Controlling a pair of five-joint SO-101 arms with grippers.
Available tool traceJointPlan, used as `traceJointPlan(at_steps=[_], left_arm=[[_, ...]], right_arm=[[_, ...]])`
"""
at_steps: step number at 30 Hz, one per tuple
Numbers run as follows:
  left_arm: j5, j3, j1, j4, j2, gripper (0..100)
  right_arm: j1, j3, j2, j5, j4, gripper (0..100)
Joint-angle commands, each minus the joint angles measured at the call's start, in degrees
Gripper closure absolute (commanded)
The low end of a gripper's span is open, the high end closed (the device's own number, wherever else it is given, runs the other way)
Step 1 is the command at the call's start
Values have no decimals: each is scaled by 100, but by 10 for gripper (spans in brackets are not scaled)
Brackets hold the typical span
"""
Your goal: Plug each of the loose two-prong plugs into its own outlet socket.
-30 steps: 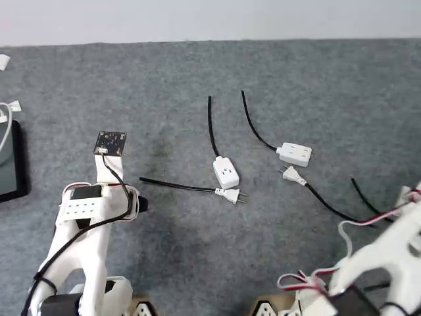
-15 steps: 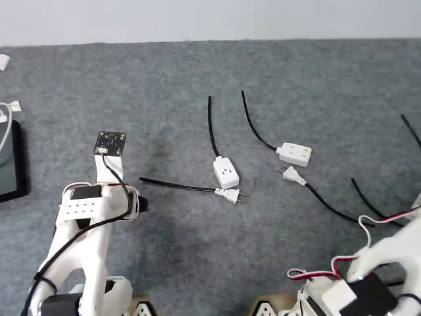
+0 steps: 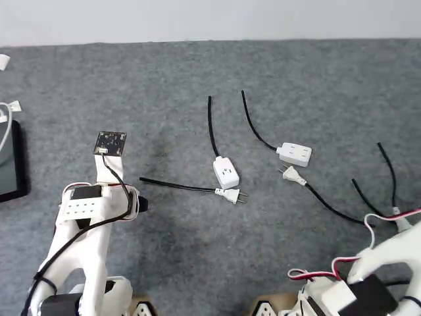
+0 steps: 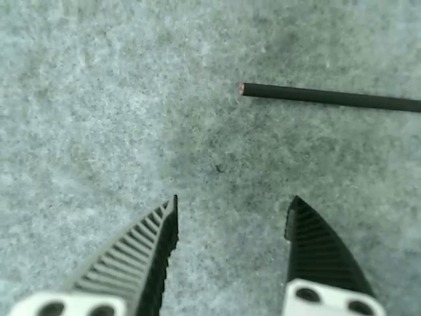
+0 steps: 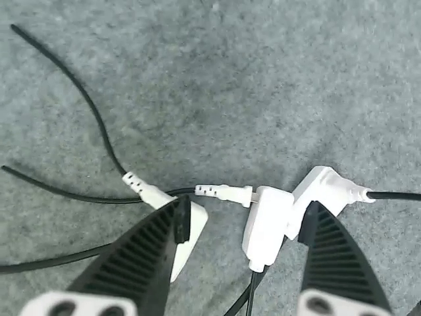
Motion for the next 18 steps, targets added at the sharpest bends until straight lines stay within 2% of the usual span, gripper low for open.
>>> traceJointPlan(at_steps=[1, 4, 10, 13, 18], left_arm=[[-35, -268, -9, -114, -26, 749], [-18, -268, -9, -105, -44, 749], [-18, -268, -9, -105, -44, 749], [-18, -268, -9, -105, -44, 749], [-18, -268, -9, -105, -44, 749]], right_arm=[[-444, -369, -180, -62, 418, 739], [-1086, -369, -303, -123, 804, 741], [-2308, -624, -857, -1169, 1077, 831], [-3099, -659, -716, -1459, 901, 821], [-3881, -967, 268, -3218, 505, 783]])
